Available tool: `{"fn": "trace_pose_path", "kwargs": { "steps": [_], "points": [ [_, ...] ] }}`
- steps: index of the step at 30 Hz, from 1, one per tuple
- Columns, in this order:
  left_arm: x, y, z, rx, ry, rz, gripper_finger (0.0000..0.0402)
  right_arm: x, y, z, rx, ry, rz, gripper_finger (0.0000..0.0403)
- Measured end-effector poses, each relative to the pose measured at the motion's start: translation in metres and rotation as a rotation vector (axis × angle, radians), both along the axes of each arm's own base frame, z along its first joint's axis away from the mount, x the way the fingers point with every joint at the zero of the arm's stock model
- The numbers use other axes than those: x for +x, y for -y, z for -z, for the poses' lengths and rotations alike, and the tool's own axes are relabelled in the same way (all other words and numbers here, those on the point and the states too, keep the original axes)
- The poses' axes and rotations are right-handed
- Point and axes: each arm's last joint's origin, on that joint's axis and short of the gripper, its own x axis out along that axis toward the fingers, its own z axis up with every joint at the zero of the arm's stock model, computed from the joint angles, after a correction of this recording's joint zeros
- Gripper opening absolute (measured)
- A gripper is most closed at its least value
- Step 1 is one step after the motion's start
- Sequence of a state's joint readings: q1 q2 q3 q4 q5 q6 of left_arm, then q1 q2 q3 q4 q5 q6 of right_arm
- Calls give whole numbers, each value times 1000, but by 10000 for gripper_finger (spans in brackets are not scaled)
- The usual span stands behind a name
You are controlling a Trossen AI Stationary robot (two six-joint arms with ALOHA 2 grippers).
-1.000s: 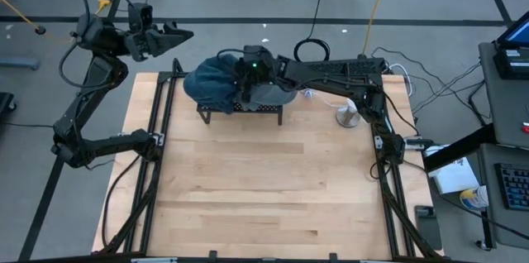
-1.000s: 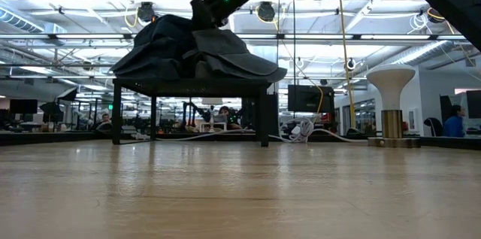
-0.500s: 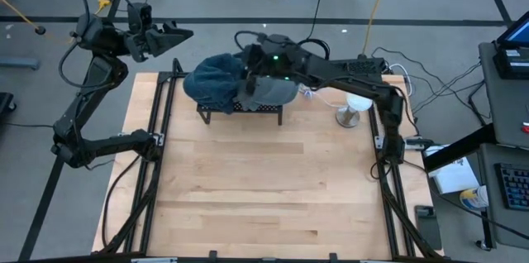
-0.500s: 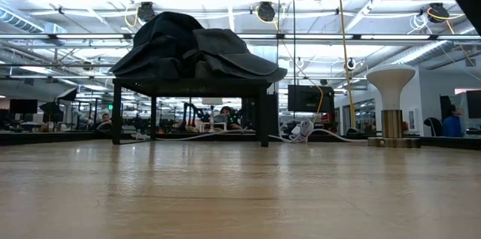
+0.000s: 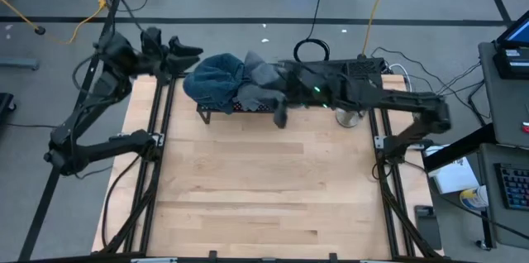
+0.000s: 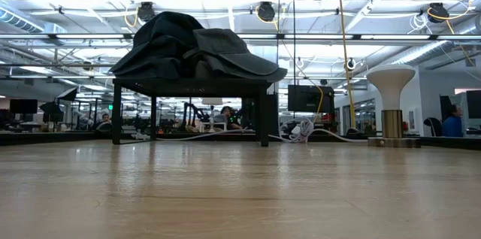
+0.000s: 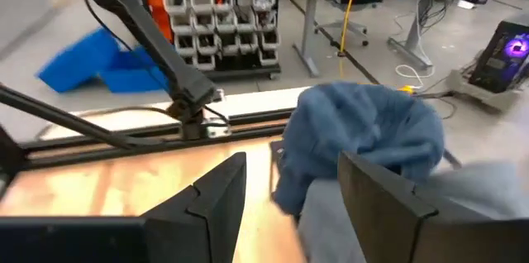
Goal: Pick & Place hat
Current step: Return to Home Position
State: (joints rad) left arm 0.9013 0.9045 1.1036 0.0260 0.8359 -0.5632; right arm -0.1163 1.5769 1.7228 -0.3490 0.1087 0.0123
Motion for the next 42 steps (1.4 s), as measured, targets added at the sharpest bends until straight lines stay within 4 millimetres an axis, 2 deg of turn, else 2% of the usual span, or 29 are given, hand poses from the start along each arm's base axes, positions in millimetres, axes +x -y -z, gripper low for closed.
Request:
{"fn": "trace_pose_path", "kwargs": {
  "steps": [8, 14, 21, 27, 30, 35, 42],
  "points": [
    [-3, 24, 61, 118, 31, -86, 218, -74, -22, 77, 59, 162, 17, 187],
    [-5, 37, 116, 159, 72, -148, 218, -129, -30, 138, 50, 258, 11, 187],
    [-6, 48, 176, 187, 109, -143, 218, -174, -39, 201, 69, 247, -28, 187],
    [-13, 57, 219, 210, 179, -182, 218, -196, -41, 232, 98, 279, -38, 187],
    [-16, 60, 232, 225, 202, -194, 218, -203, -41, 243, 98, 277, -36, 187],
    [-15, 60, 232, 243, 188, -198, 218, -210, -40, 255, 98, 284, -9, 187],
    [-18, 59, 229, 267, 213, -196, 218, -216, -39, 244, 98, 403, 18, 187]
  ]
}}
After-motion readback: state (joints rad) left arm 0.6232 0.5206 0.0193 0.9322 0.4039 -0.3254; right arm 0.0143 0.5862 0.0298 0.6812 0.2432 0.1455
